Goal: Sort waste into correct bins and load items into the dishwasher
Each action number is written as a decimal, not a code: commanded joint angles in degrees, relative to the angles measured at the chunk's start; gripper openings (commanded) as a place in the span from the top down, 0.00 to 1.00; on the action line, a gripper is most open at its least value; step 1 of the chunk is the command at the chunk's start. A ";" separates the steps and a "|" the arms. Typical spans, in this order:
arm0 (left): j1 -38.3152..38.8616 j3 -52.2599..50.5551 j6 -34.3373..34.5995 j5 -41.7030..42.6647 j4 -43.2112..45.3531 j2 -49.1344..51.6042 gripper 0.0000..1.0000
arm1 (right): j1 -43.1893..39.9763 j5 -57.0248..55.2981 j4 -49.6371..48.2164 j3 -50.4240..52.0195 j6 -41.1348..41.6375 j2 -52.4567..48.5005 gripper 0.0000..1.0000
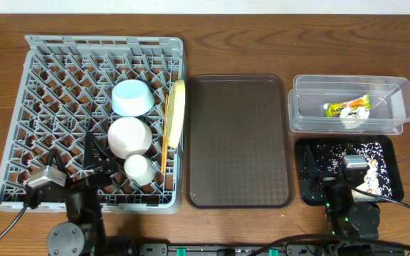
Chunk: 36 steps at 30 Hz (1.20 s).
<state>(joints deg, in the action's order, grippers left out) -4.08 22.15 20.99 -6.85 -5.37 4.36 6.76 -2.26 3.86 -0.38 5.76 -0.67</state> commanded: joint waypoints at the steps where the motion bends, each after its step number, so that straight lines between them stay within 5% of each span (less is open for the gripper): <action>1: -0.26 -5.62 0.70 6.38 8.07 -1.57 0.05 | 0.37 0.17 0.24 0.09 -0.70 0.39 0.01; 12: -0.24 -16.94 -0.04 7.78 16.15 -4.26 0.05 | 0.37 0.17 0.24 0.09 -0.70 0.39 0.01; 22: 0.11 -21.64 -12.37 7.80 16.00 -4.26 0.05 | 0.37 0.20 0.24 0.09 -0.70 0.39 0.01; 31: 1.99 -21.92 -24.48 7.78 10.08 -4.26 0.05 | 0.37 0.17 0.24 0.09 -0.70 0.39 0.01; 36: 2.03 -21.92 -24.39 7.76 5.77 -4.26 0.05 | 0.37 0.17 0.24 0.09 -0.70 0.39 0.01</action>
<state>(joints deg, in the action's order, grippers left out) -2.28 0.36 -0.51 0.14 1.58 0.58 6.76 -2.26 3.86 -0.38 5.76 -0.67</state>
